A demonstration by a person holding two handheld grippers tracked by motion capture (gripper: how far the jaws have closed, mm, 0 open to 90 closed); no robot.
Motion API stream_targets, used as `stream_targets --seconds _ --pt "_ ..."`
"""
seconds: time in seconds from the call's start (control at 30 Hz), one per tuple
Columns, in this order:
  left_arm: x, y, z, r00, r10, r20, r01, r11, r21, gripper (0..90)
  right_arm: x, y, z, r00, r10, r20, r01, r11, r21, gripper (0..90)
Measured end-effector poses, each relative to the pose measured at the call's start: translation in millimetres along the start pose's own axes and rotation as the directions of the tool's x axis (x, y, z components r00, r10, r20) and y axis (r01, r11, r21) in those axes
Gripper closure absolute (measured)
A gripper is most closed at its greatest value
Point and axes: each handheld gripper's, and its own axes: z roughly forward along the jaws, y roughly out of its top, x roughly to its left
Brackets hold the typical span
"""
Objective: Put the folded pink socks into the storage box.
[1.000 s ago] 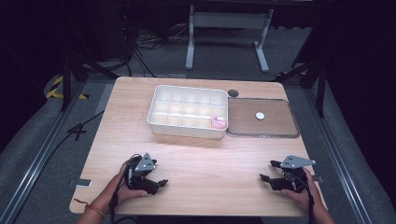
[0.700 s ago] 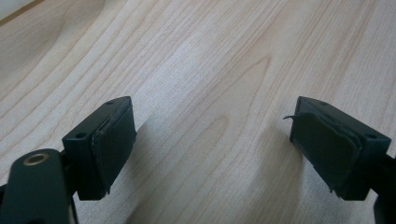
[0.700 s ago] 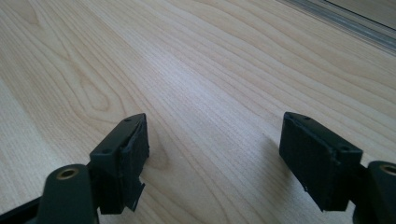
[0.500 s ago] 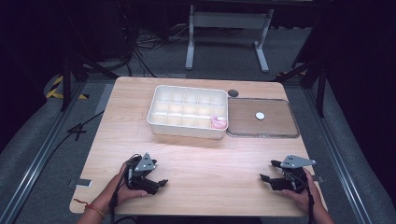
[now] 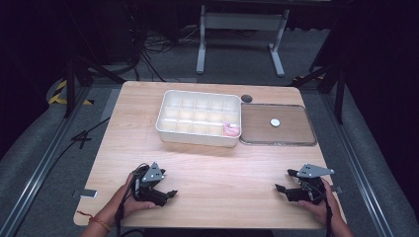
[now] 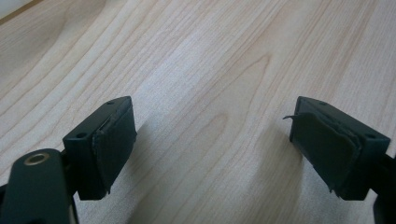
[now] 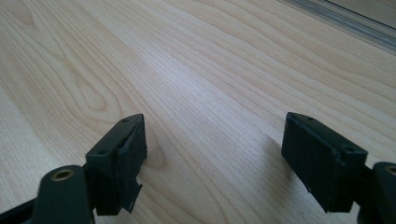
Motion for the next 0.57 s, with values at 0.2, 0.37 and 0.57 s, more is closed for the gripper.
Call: stream_targets --seconds 0.2,0.37,0.57 --pt "0.6 0.2 0.2 1.0000 0.003 0.004 -0.003 1.0000 0.001 14.6 0.0 0.0 0.0 1.0000 0.000 0.001 0.000 1.0000 0.000 22.8" --pt "1.3 0.8 0.8 1.0000 0.006 0.007 -0.006 1.0000 -0.001 14.3 0.0 0.0 0.0 1.0000 0.000 0.001 0.000 1.0000 0.000 22.8" --pt "1.2 0.9 0.9 1.0000 0.006 0.007 -0.006 1.0000 -0.001 14.3 0.2 0.0 -0.1 1.0000 0.000 0.002 0.000 1.0000 0.000 22.7"
